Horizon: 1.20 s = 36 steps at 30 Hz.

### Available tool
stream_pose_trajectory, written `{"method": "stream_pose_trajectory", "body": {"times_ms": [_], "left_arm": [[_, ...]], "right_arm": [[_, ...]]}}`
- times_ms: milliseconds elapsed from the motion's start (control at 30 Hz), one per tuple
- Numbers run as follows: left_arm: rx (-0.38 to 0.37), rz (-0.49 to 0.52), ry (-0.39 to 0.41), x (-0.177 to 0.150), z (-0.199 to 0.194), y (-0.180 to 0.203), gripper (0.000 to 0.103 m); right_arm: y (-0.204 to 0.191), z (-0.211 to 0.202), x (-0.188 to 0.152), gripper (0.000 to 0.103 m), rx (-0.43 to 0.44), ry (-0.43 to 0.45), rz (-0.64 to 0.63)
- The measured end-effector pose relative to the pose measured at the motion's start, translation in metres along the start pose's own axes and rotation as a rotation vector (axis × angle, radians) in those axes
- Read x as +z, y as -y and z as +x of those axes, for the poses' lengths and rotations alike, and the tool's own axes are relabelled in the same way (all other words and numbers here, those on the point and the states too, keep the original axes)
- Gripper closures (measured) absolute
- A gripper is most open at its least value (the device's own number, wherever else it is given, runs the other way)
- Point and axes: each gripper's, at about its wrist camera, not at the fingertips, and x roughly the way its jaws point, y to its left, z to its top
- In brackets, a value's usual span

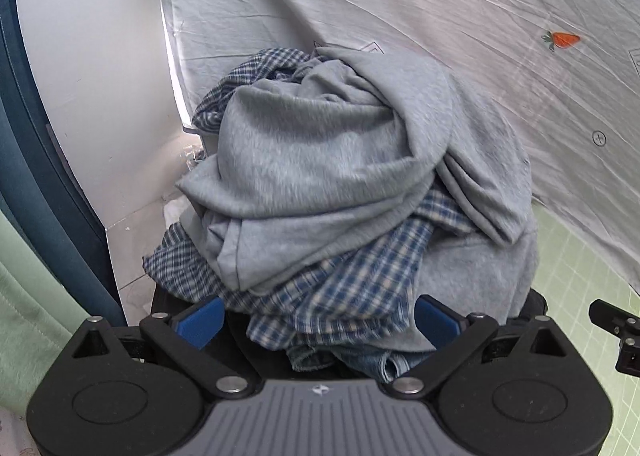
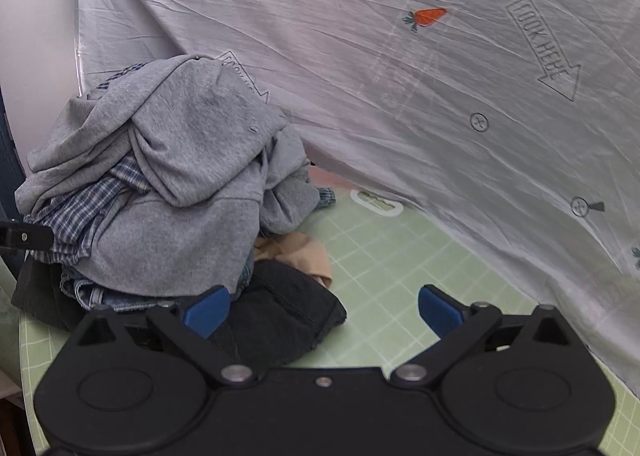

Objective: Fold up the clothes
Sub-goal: 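Reach both grippers into the grey garment on the pile and close them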

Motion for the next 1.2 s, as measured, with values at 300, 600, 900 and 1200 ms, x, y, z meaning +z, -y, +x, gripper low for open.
{"method": "stream_pose_trajectory", "body": {"times_ms": [300, 600, 900, 1200], "left_arm": [[-0.012, -0.035, -0.048, 0.041, 0.051, -0.001, 0.019], [0.016, -0.014, -0.056, 0.041, 0.061, 0.005, 0.020], [0.004, -0.011, -0.050, 0.038, 0.051, 0.004, 0.035], [-0.069, -0.045, -0.025, 0.020, 0.019, -0.008, 0.088]], "right_arm": [[-0.036, 0.063, 0.074, 0.029, 0.228, 0.019, 0.025], [-0.064, 0.092, 0.079, 0.083, 0.280, -0.029, -0.073], [-0.061, 0.078, 0.071, 0.099, 0.246, -0.014, -0.090], [-0.061, 0.042, 0.052, 0.101, 0.155, 0.016, -0.139]]}}
